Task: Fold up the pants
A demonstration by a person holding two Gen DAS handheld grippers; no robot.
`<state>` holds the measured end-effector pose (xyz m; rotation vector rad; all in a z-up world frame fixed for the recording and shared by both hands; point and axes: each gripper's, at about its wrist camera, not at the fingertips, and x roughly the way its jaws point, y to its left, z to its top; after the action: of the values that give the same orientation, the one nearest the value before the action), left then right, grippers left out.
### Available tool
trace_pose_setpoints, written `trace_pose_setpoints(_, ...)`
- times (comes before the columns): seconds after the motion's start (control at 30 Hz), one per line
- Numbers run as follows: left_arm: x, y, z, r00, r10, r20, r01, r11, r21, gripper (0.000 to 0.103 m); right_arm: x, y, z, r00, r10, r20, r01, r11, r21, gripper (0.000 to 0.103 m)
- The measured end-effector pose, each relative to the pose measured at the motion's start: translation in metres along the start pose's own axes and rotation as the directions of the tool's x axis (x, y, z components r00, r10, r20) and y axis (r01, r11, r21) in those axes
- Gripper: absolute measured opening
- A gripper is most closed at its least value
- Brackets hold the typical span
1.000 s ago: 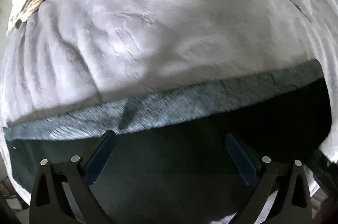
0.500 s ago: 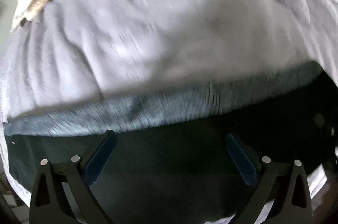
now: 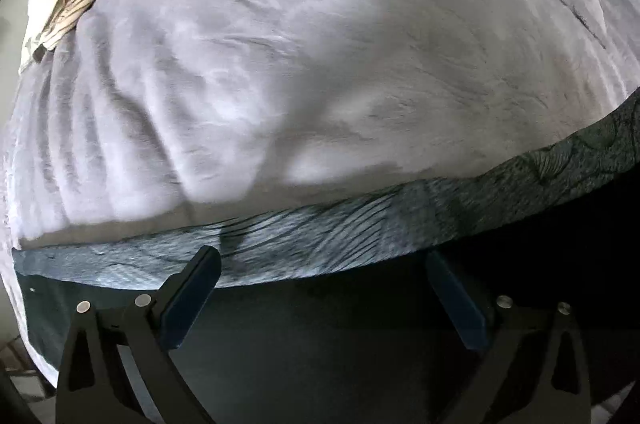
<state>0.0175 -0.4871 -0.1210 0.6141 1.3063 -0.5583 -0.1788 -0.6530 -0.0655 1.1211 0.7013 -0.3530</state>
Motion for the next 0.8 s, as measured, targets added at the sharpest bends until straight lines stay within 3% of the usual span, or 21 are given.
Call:
trace_pose_setpoints(0.2,-0.025,0.048,-0.021,0.999,-0.029,0.033,0.030,0.999,-0.014,0.103,-0.007,0.033,-0.012,0.999,-0.048,0.000,0.048,0.992,-0.115,0.012)
trace_pose_setpoints(0.37,-0.032,0.097,-0.039,0.998,-0.042,0.048,0.045,0.997,-0.069,0.103,-0.001,0.078,-0.025,0.994,-0.110,0.000,0.106,0.961,-0.254,0.012)
trace_pose_setpoints(0.63,-0.030,0.172,-0.064,0.998,-0.022,0.062,0.032,0.985,-0.170,0.103,0.065,0.167,-0.090,0.963,-0.270,-0.009,0.226,0.823,-0.522,0.014)
trace_pose_setpoints(0.77,-0.030,0.228,-0.082,0.998,0.006,0.061,0.008,0.975,-0.222,0.103,0.126,0.193,-0.150,0.927,-0.373,-0.047,0.268,0.743,-0.613,0.018)
trace_pose_setpoints(0.8,-0.030,0.236,-0.086,0.998,0.012,0.060,0.002,0.973,-0.229,0.103,0.143,0.196,-0.168,0.913,-0.404,-0.061,0.275,0.718,-0.639,0.024)
